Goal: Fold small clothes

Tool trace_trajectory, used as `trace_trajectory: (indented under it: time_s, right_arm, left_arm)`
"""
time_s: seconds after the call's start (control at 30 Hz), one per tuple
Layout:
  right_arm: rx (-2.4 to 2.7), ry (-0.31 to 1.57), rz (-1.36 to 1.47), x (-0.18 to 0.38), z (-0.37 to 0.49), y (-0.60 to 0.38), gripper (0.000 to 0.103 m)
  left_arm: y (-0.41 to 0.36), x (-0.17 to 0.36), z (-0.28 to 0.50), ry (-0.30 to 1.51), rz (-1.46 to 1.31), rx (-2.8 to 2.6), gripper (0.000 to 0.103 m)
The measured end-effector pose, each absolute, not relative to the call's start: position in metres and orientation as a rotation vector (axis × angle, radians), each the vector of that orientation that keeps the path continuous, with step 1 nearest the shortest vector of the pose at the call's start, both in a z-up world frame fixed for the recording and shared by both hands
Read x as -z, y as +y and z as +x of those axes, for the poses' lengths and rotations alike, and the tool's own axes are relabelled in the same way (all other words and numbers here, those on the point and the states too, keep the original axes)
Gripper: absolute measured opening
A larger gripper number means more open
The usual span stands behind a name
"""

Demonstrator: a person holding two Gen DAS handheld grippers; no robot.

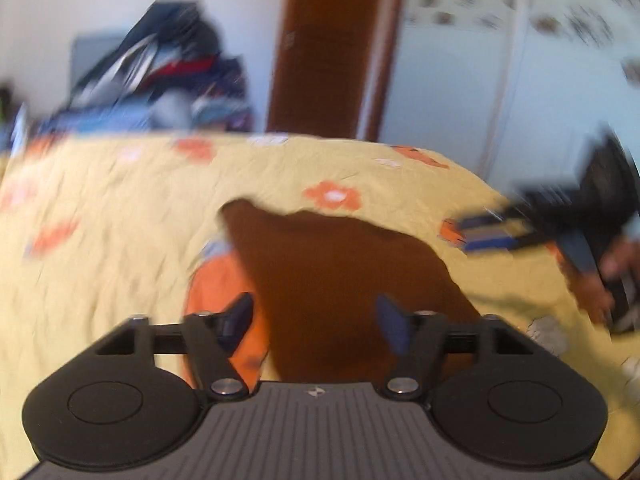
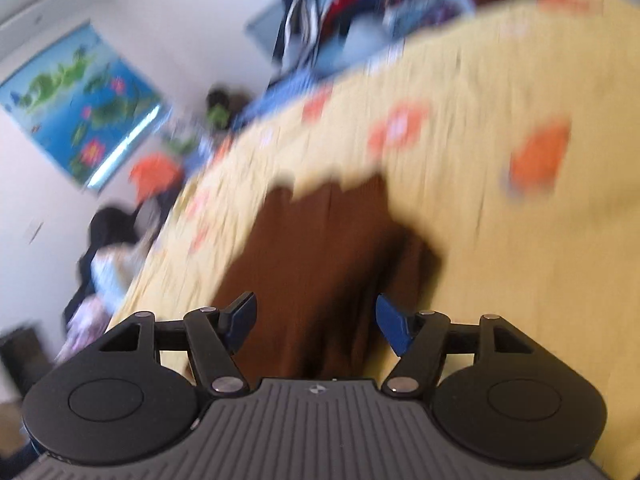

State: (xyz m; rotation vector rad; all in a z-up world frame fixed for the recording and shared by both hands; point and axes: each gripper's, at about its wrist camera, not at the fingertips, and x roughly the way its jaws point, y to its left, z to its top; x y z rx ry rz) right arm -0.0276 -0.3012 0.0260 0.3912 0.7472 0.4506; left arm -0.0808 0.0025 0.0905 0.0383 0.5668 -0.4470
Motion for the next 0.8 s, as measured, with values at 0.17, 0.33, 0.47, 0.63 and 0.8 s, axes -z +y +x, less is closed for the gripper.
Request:
trace_trajectory:
  time_s: [0.17, 0.33, 0.47, 0.63, 0.8]
  right_arm:
    - [-0.429, 0.768, 0.163, -0.011, 0.031, -0.243, 0.072]
    - [-0.369, 0.746, -0.034, 0.039, 0.028, -0.235, 0.081]
    - [-0.391, 0.813, -0.016, 0.028, 0.036, -0.239, 0.080]
    - [-0.389, 0.783, 0.069, -0.005, 0.045, -0.235, 0.082]
    - [-0.405, 0.787, 0.019, 0.000, 0.068, -0.206, 0.091]
  left_arm:
    - [-0.062, -0.052, -0.057, 0.630, 0.272, 0.409, 0.070]
    - [-0.070, -0.035, -0.069, 0.571, 0.307, 0.387, 0.071]
    - [-0.073, -0.033, -0.071, 0.557, 0.304, 0.385, 0.071]
    - [-0.074, -0.033, -0.070, 0.553, 0.299, 0.384, 0.072]
    - [-0.074, -0.033, -0.069, 0.557, 0.303, 0.391, 0.072]
